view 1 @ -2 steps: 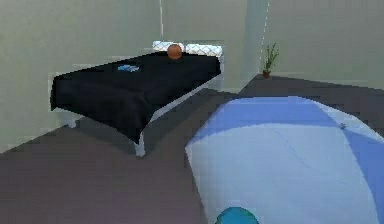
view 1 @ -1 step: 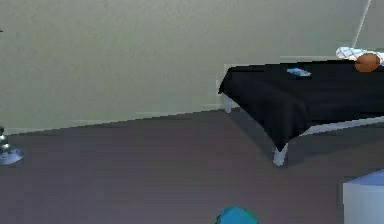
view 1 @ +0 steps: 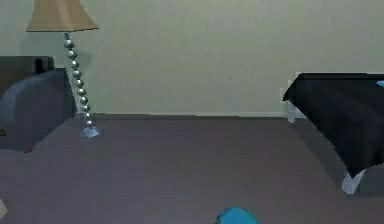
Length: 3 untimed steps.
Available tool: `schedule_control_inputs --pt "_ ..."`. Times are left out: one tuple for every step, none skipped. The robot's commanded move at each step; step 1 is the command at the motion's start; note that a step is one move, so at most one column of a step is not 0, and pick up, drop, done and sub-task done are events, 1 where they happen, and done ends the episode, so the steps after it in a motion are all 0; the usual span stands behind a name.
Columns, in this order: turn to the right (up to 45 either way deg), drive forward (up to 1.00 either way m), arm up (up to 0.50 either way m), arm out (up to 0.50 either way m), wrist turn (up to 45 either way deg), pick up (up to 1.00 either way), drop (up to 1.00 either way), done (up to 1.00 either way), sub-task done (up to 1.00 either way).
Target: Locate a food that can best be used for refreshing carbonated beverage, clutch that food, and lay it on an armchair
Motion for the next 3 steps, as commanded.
schedule_control_inputs --pt "0.0 0.35 0.0 0.0 0.0 0.0 0.0 0.0 0.0" --pt "45.0 0.0 0.0 0.0 0.0 0.0 0.0 0.0 0.0" --pt "45.0 0.0 0.0 0.0 0.0 0.0 0.0 0.0 0.0"
